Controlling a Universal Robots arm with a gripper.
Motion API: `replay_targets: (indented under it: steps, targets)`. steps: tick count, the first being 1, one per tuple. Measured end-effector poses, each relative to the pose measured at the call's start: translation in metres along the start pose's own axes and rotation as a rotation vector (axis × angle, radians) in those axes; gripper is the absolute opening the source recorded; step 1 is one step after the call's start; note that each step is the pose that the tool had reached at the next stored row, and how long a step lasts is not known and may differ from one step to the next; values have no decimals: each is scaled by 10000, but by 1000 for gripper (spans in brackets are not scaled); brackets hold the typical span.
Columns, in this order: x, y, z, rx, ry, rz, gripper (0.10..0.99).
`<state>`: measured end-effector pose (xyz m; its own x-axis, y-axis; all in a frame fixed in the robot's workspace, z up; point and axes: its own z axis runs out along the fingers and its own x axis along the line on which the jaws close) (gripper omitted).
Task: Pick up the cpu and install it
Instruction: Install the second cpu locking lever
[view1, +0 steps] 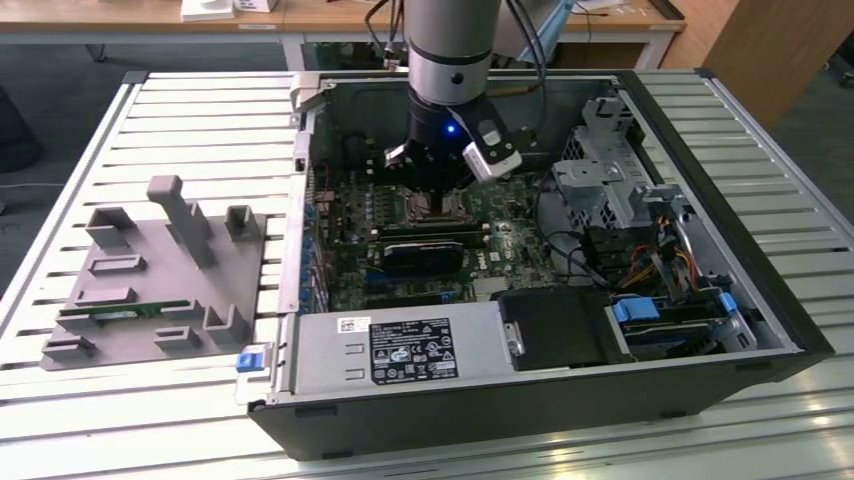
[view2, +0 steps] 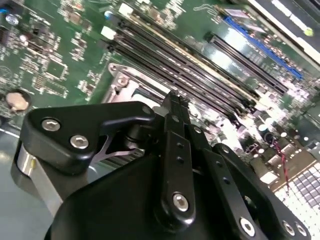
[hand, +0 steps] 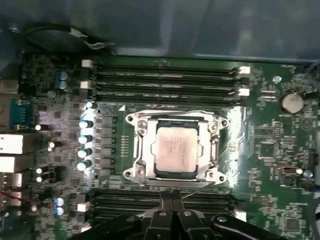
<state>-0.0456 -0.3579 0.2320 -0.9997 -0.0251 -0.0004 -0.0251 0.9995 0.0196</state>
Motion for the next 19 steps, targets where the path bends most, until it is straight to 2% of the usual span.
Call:
replay_targets:
  steps: [7,12,19]
  targets:
    - [15,-7,90,-21,21,0,106]
    - [51,-43,97,-230,15,12,106]
    - [113,-139,97,-406,11,14,106]
